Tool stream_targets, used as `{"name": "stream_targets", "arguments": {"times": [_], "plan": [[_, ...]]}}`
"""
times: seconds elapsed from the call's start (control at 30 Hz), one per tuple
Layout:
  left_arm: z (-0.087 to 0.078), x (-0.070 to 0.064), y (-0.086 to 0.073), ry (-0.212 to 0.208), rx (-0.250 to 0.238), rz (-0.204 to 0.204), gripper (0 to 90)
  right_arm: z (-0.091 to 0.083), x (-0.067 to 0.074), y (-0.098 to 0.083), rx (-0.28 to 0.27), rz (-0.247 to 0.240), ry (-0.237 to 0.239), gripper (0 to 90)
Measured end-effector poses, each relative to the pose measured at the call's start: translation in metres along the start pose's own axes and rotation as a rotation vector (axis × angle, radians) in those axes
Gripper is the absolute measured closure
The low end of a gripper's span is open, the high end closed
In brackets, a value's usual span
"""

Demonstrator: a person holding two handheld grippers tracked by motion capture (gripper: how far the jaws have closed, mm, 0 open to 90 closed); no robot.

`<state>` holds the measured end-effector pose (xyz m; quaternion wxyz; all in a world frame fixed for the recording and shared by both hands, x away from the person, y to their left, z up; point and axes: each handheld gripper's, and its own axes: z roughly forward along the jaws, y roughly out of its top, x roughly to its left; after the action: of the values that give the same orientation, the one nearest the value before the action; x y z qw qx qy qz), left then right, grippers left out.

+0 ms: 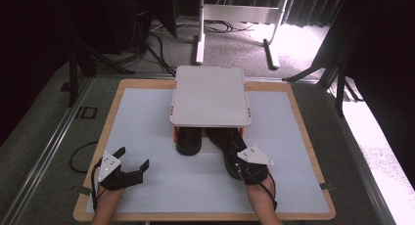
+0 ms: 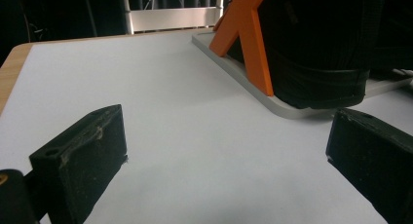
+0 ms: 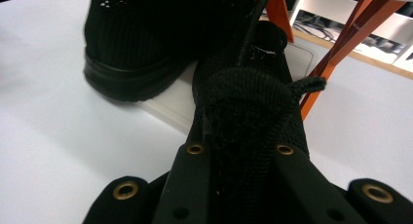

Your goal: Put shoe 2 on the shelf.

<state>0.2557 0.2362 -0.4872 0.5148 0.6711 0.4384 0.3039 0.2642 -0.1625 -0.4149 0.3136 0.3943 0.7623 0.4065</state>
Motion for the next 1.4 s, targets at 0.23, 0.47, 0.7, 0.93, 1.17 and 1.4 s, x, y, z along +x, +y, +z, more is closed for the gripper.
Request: {"name": "stream_targets", "arguments": {"times": [0.23, 0.47, 0.7, 0.93, 1.17, 1.4], "plan": [[0.000, 0.001, 0.000, -0.004, 0.001, -0.004, 1.4, 0.019, 0.005, 0.001, 0.015, 0.027, -0.044, 84.6], [0.000, 0.000, 0.000, -0.003, 0.002, -0.001, 1.4, 0.034, 0.007, 0.002, 0.009, 0.070, -0.026, 81.2], [0.000, 0.000, 0.000, -0.006, -0.001, -0.002, 1.4, 0.053, 0.010, 0.007, 0.001, 0.066, -0.065, 81.9], [0.000, 0.000, 0.000, -0.010, 0.002, 0.001, 1.4, 0.071, 0.006, 0.015, 0.004, 0.084, -0.091, 81.9], [0.000, 0.000, 0.000, -0.010, 0.002, 0.007, 1.3, 0.085, 0.006, 0.021, -0.005, 0.109, -0.112, 80.9], [0.000, 0.000, 0.000, -0.013, 0.001, 0.003, 1.4, 0.094, 0.001, 0.025, 0.002, 0.104, -0.125, 81.1]]}}
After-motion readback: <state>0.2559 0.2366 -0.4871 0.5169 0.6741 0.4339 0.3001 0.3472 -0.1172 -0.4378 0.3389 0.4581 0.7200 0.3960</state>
